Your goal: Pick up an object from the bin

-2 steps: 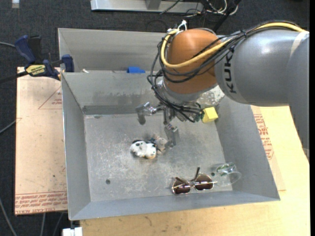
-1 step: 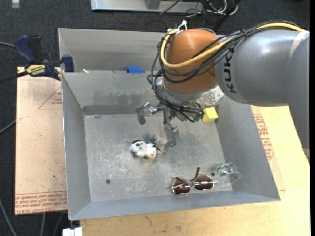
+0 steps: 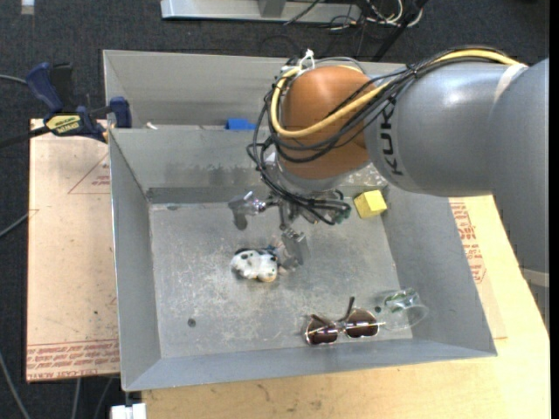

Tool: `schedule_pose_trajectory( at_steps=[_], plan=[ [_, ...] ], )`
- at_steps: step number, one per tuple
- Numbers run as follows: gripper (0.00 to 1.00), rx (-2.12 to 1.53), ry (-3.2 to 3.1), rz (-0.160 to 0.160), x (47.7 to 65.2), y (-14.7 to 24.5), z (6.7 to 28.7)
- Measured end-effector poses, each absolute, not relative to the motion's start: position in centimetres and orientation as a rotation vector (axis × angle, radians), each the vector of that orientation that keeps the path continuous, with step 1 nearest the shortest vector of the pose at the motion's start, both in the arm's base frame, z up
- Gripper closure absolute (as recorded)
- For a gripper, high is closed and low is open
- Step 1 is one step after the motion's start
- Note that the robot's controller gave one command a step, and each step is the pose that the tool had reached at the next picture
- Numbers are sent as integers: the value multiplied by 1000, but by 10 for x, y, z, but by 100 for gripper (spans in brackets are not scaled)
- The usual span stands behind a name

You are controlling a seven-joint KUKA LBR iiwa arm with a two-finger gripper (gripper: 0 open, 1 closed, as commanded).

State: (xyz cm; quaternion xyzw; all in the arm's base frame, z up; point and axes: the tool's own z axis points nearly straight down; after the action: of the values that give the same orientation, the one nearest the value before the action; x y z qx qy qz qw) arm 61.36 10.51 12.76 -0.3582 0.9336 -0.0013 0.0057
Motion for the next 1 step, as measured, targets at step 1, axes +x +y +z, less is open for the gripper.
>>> schedule_pose_trajectory(
  at_steps=[1],
  plan=[
    [0, -1184, 2900, -3, 609, 114, 114]
  ],
)
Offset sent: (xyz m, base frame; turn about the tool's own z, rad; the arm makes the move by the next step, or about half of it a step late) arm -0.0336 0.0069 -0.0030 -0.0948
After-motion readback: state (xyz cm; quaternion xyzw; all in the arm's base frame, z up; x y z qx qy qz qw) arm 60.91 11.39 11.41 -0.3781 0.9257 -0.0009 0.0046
